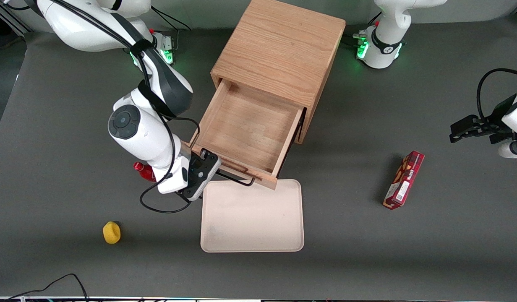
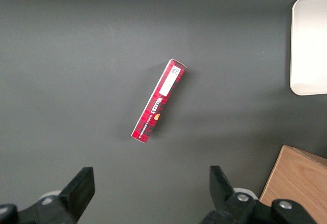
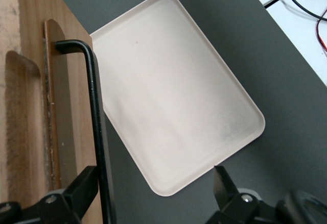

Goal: Open upper drawer

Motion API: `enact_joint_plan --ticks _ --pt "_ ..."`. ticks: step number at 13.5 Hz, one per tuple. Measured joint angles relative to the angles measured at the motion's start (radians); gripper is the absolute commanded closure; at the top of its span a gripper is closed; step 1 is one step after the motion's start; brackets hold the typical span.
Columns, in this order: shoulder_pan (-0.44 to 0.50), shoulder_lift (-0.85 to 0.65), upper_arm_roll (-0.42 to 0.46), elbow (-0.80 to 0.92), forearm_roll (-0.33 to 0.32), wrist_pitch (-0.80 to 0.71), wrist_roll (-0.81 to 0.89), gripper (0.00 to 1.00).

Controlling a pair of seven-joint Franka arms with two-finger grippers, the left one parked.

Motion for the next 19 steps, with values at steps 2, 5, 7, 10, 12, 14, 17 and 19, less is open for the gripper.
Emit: enact_joint_plan --ticks 2,5,7,10,12,14,17,19 --pt "-0.006 0.002 0.000 0.018 0.025 0.003 0.000 0.00" --pt "-0.028 -0.001 -0.001 0.076 0.144 0.006 0.002 0.00" --pt "-0.069 -0.027 -0.002 0.107 0.302 0.004 0.021 0.00" --pt "-0.180 -0.147 -0.004 0.096 0.385 -0.120 0.196 0.00" --pt "-0.241 -0.251 -0.029 0.070 0.368 -0.293 0.356 0.00" --pt "-0.251 -0.348 -0.093 0.037 0.249 -0.487 0.462 0.00" --pt "-0.287 -0.472 -0.124 -0.056 0.124 -0.631 0.568 0.00" --pt "-0.326 -0.541 -0.129 -0.128 0.113 -0.648 0.609 0.00"
